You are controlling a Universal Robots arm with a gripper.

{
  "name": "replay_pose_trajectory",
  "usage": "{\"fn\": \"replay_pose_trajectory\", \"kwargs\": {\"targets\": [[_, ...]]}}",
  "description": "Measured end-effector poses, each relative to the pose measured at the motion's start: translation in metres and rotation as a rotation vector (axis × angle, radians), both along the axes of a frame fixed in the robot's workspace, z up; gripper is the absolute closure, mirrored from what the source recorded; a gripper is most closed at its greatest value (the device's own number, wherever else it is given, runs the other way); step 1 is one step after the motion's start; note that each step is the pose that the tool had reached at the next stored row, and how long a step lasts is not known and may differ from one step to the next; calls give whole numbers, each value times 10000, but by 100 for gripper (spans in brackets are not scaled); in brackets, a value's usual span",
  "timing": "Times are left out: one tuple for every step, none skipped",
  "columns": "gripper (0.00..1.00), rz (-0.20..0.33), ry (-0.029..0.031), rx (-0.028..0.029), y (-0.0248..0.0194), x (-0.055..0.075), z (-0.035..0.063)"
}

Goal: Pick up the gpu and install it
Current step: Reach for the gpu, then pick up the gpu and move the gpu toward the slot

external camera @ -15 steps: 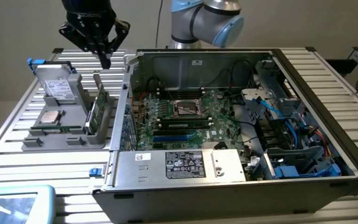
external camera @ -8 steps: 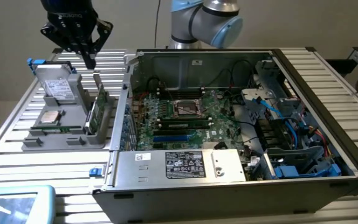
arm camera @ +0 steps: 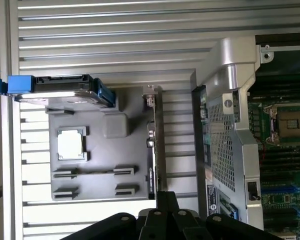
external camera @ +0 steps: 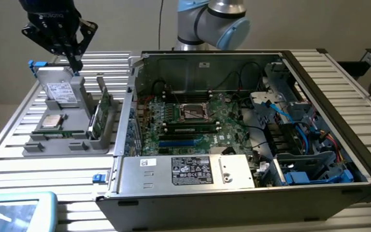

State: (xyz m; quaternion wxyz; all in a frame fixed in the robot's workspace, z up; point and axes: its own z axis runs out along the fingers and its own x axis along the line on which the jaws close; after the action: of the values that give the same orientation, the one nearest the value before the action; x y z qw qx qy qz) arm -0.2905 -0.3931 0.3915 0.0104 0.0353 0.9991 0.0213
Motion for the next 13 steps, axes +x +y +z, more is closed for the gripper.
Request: {"fn": "replay_pose_trajectory", "kwargs": {"targets": [[89, 0, 2, -2, 11, -17, -1], [89, 0, 0, 0, 14, -26, -4], [89, -1, 3, 0, 14, -36, -5], [89, 0, 2, -1, 15, -65, -5], [89, 0, 2, -1, 15, -97, -6], [89, -1, 3, -1, 15, -127, -7], [89, -1, 2, 0, 15, -147, -9], [89, -1, 1, 1, 15, -153, -9], [89, 0, 1, 0, 15, -153, -9], [89, 1, 2, 0, 15, -153, -9], [89, 0, 3, -1, 15, -153, -8], [89, 0, 2, 0, 15, -153, -9], [89, 0, 2, 0, 15, -153, -9]]}}
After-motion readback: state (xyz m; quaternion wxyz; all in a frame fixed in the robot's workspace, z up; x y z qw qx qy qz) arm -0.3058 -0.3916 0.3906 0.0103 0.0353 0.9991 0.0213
